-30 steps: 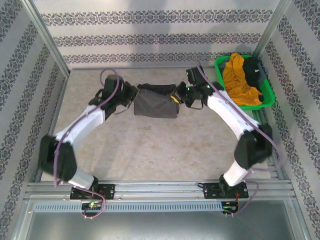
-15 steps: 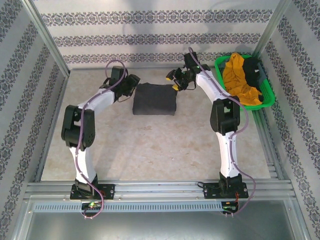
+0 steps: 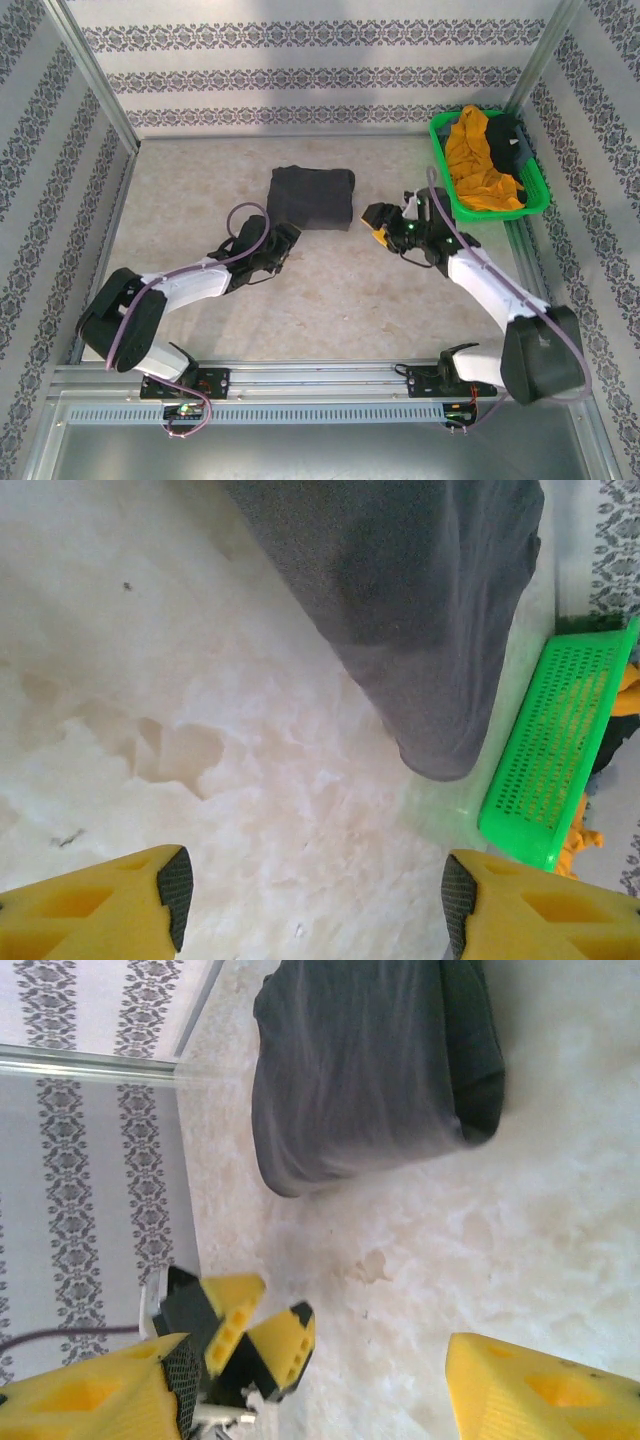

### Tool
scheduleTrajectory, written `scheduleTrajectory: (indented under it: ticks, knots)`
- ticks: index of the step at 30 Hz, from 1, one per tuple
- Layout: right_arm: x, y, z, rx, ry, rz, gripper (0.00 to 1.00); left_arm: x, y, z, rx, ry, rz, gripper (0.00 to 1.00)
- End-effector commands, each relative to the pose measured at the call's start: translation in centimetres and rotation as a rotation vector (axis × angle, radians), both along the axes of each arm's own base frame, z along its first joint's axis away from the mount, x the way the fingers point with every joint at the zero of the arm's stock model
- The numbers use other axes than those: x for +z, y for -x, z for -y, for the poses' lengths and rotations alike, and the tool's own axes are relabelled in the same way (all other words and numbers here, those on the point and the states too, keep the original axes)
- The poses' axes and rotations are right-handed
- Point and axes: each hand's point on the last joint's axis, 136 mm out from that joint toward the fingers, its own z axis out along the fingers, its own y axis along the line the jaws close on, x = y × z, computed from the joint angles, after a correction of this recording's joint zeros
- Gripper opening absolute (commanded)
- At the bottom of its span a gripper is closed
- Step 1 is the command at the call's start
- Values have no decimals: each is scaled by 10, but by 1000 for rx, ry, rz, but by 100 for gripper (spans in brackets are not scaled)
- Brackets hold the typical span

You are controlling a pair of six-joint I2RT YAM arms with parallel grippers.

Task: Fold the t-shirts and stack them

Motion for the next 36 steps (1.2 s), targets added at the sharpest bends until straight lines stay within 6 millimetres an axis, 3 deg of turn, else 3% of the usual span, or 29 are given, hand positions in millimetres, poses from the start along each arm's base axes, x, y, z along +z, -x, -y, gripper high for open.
scheduleTrajectory:
  ticks: [1, 9, 15, 17, 22, 24, 27, 28, 32, 36]
  knots:
    - [6, 10, -1, 11, -47, 57, 67, 29, -40, 23, 110, 158, 151, 70]
    - [1, 26, 5, 32, -14, 32, 66, 0, -72, 71, 155, 183, 80, 71]
    - [4, 34, 8, 37, -4, 29, 66, -22, -94, 87, 206, 214, 54, 70]
    - [3, 37, 10, 34, 0, 24, 65, -30, -100, 90, 221, 217, 51, 64]
    - [3, 42, 16, 16, 1, 12, 65, -51, -114, 82, 283, 204, 46, 38]
    - [3, 43, 18, 10, 0, 8, 65, -57, -119, 73, 307, 201, 48, 29]
    - [4, 42, 20, 3, -1, 8, 64, -57, -129, 51, 340, 190, 70, 5]
    - [5, 42, 21, 0, -1, 9, 64, -55, -132, 42, 351, 184, 76, 1]
    - [6, 37, 21, -2, -5, 12, 64, -49, -142, -9, 366, 152, 101, 0]
    - [5, 28, 17, -1, -19, 15, 63, -45, -154, -77, 359, 123, 126, 0]
